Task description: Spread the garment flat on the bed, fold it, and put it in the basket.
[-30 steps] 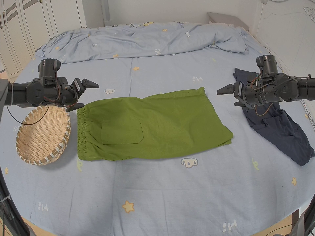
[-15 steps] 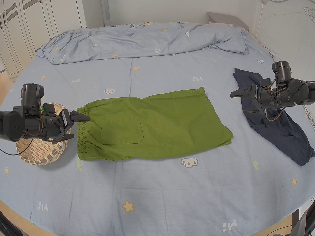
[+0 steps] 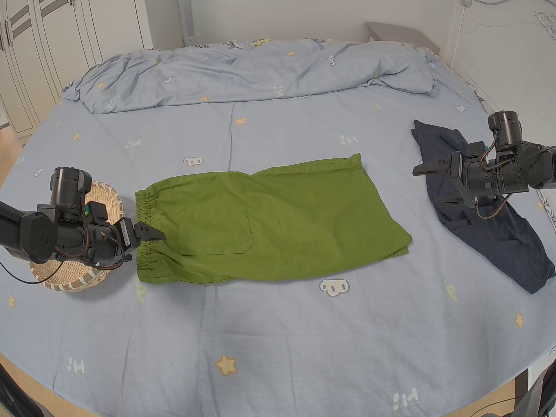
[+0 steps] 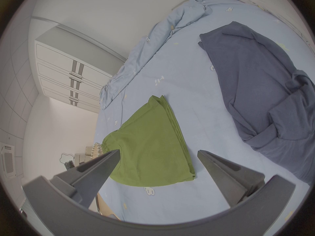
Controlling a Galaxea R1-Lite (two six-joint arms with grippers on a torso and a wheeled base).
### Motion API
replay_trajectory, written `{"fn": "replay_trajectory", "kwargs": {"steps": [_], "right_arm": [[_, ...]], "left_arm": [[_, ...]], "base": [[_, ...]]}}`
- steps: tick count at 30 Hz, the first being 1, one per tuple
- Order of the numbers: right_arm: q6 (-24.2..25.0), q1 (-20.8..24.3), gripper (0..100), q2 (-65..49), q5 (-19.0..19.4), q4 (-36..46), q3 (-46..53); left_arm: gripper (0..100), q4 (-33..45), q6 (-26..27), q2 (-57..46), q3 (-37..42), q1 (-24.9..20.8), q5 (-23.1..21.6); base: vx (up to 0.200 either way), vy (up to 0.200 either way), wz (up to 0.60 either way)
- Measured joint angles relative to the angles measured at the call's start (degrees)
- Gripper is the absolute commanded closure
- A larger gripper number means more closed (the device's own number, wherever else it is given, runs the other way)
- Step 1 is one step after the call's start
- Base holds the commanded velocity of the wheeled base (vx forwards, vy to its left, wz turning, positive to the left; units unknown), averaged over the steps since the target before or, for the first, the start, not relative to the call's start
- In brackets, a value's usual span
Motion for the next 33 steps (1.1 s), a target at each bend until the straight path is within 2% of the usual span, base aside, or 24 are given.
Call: {"fn": "replay_trajectory", "kwargs": {"steps": [5, 11, 17, 19, 25, 33], "right_arm": [[0.0, 0.1, 0, -0.1, 0.0, 0.0, 0.1], [0.0, 0.1, 0, -0.1, 0.0, 0.0, 0.1], [-0.2, 0.4, 0, -0.1, -0.1, 0.0, 0.1], [-0.2, 0.4, 0, -0.1, -0.1, 0.0, 0.1], [-0.4, 0.6, 0, 0.0, -0.1, 0.0, 0.1], [-0.5, 0.7, 0, 0.7, -0.3, 0.0, 0.1]], "left_arm": [[0, -1.3, -0.1, 3.1, -1.2, -1.4, 0.9], [0, -5.0, -0.2, 7.9, -2.5, -1.9, 4.8], [0, -5.5, -0.9, 10.6, -4.0, -2.1, 4.8], [0, -5.5, -2.6, 11.2, -5.0, -2.2, 4.0], [0, -5.5, -7.7, 12.3, -7.9, -1.9, -2.5], [0, -5.5, -8.5, 13.4, -9.0, 0.2, -5.2]], "base": [[0.000, 0.000, 0.00], [0.000, 0.000, 0.00], [0.000, 0.000, 0.00], [0.000, 0.000, 0.00], [0.000, 0.000, 0.00], [0.000, 0.000, 0.00]]}}
